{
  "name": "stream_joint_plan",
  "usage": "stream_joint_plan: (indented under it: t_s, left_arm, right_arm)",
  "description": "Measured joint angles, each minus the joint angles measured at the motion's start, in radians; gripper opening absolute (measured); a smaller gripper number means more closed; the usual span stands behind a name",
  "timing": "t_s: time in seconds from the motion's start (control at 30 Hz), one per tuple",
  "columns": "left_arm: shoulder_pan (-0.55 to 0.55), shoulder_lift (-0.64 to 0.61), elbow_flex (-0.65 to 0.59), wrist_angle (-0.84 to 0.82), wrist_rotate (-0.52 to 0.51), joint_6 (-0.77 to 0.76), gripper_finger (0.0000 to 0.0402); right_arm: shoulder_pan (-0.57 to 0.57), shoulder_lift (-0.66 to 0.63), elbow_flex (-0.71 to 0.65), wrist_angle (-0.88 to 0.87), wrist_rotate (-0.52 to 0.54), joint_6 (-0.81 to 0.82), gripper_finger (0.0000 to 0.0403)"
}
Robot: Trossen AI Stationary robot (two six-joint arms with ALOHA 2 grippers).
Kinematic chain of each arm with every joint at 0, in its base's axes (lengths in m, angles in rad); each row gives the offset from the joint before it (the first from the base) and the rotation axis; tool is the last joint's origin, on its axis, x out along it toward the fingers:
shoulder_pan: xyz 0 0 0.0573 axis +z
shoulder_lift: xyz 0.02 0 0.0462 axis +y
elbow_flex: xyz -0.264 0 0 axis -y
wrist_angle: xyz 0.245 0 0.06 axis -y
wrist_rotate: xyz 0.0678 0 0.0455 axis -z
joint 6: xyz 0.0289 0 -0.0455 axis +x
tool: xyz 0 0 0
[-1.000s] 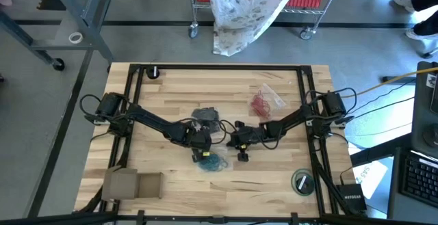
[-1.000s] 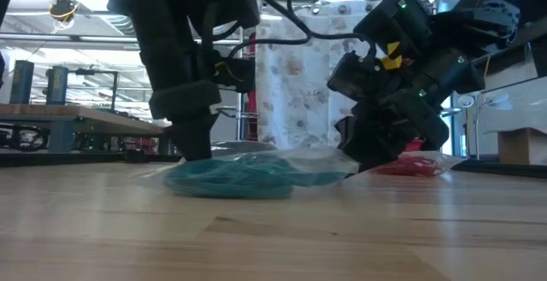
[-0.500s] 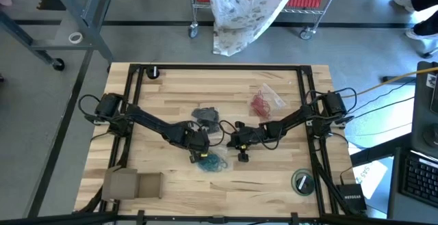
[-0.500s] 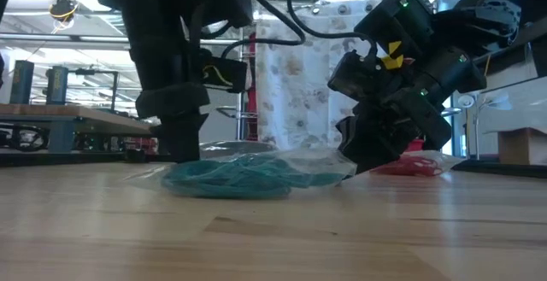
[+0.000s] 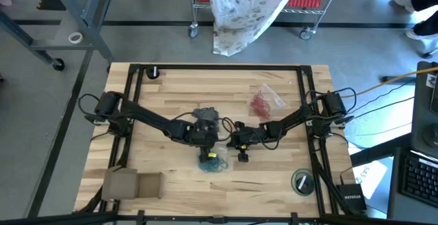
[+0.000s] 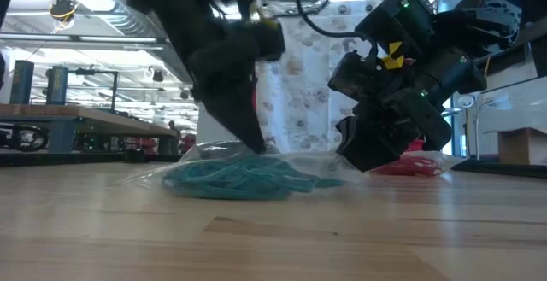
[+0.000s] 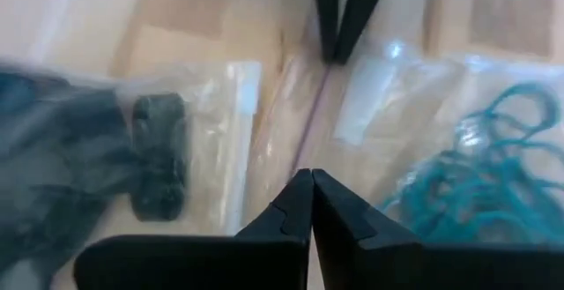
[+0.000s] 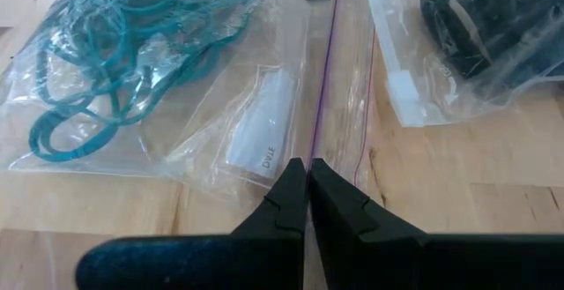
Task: Sort rubber bands
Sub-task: Close the transparent zip lock bag
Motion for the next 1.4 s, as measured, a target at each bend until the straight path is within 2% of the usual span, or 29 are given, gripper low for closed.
stream_joint_plan:
  t_s: [0.23,0.33,0.77,1.4]
  left_arm:
    - [0.019,0.055,0.000,-0.005,0.013,0.001,0.0001]
    - [0.019,0.055,0.000,-0.005,0.041,0.001,0.0001]
    - [0.023,0.055,0.002,-0.037,0.039,0.006,0.0001]
    - [0.069,0.068,0.008,-0.235,0.013,-0.003,0.0001]
  right_arm:
    - [0.000,0.000,0.000,-0.001,0.001,0.000,0.0014]
    - [0.000,0.000,0.000,-0.001,0.002,0.000,0.0014]
    - [0.000,0.000,0.000,0.000,0.002,0.000,0.0014]
    - [0.001,-0.001,0.004,-0.032,0.006,-0.003,0.0014]
